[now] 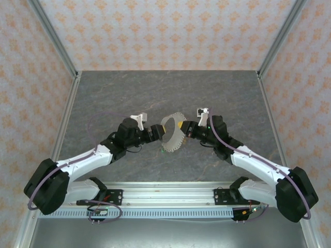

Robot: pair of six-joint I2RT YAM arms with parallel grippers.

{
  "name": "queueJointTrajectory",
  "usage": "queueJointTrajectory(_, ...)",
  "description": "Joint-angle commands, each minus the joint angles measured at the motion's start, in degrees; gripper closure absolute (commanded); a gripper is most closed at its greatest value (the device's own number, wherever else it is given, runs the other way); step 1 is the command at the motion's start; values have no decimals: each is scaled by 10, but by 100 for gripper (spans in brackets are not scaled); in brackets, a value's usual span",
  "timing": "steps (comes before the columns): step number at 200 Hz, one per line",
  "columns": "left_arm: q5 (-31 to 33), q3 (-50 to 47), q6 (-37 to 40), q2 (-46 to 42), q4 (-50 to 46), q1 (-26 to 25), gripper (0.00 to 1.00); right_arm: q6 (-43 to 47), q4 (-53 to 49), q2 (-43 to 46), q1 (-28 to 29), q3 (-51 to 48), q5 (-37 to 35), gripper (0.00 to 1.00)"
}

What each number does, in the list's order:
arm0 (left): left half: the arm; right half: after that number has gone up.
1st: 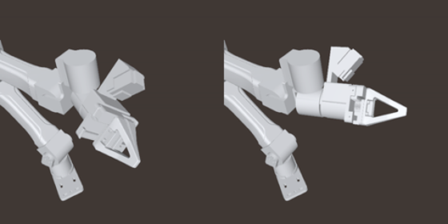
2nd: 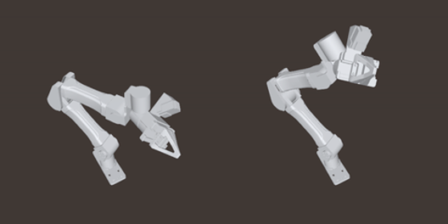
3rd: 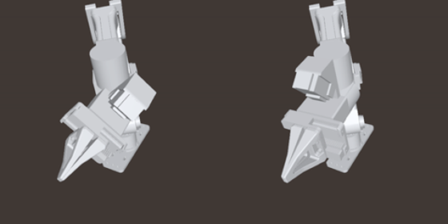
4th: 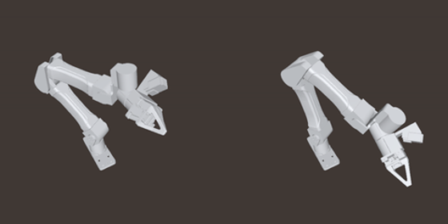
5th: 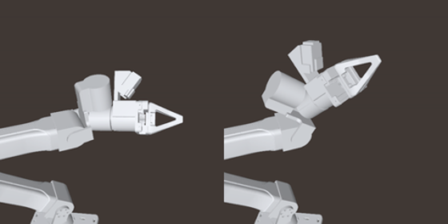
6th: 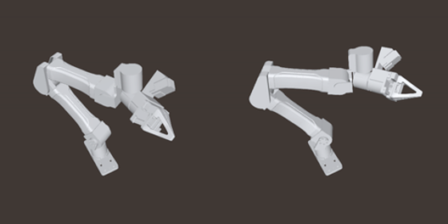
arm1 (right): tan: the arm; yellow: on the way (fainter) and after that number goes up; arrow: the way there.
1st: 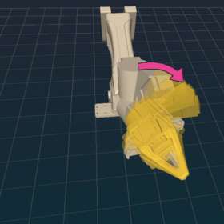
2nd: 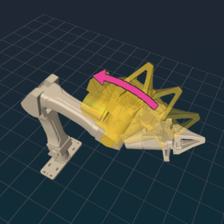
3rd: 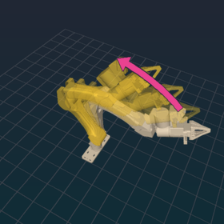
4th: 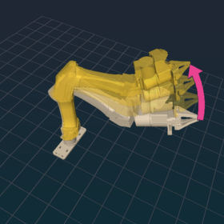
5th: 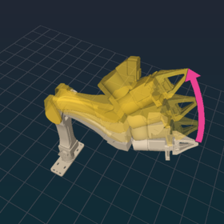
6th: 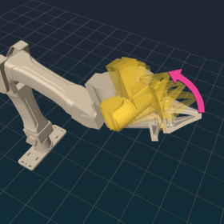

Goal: Put the keys on the keyring

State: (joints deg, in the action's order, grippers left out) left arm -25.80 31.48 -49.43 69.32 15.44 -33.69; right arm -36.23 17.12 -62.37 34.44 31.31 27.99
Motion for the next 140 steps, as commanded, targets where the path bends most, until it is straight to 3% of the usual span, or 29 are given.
queueJointTrajectory(1,-47,24,7,12,49,4,25,-18,52,15,-2,7,22,96)
queueJointTrajectory(74,-125,17,-30,25,137,23,60,-21,74,16,-2,4,54,96)
queueJointTrajectory(111,-136,18,-35,21,148,24,87,-17,81,17,-2,3,60,95)
queueJointTrajectory(140,-133,20,-27,11,136,24,97,-10,71,15,-2,-2,51,94)
